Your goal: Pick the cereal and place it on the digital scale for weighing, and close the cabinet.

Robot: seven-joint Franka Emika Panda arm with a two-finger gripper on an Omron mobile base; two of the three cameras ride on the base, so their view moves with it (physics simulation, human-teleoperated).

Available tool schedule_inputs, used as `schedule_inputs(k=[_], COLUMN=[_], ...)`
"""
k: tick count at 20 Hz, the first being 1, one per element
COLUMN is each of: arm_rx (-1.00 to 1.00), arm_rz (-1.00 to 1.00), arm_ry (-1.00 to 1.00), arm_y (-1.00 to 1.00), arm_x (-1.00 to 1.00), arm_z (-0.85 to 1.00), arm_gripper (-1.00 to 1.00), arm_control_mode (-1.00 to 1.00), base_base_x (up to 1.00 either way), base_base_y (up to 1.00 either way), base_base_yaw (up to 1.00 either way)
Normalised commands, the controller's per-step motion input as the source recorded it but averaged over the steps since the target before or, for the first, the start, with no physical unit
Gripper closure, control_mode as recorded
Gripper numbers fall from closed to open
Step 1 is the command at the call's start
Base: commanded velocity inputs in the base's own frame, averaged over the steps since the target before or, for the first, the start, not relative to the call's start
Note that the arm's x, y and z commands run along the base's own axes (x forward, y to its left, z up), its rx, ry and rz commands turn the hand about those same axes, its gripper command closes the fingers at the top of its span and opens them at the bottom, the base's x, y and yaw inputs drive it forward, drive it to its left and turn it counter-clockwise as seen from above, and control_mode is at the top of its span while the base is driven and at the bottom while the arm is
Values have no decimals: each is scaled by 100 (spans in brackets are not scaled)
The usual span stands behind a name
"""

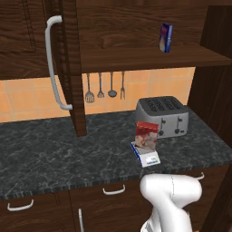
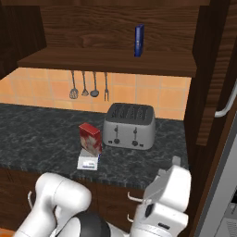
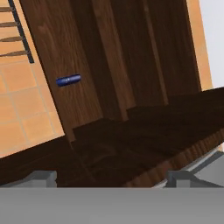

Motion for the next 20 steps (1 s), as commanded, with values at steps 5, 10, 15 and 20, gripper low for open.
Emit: schedule_inputs(k=[5, 10, 15, 20], arm_rx=[3, 5, 5, 0], arm_rz=[0, 0, -2, 0], arm_ry=[6, 10, 8, 2], arm_y=[-41, -57, -61, -40], arm_x=[4, 8, 0, 16], arm_z=[-2, 0, 16, 17], arm_gripper=[-100, -100, -100, -100], arm_control_mode=[-100, -100, -100, -100], base_base_x=[0, 0, 0, 0], base_base_y=[0, 0, 0, 0], base_base_yaw=[0, 0, 0, 0])
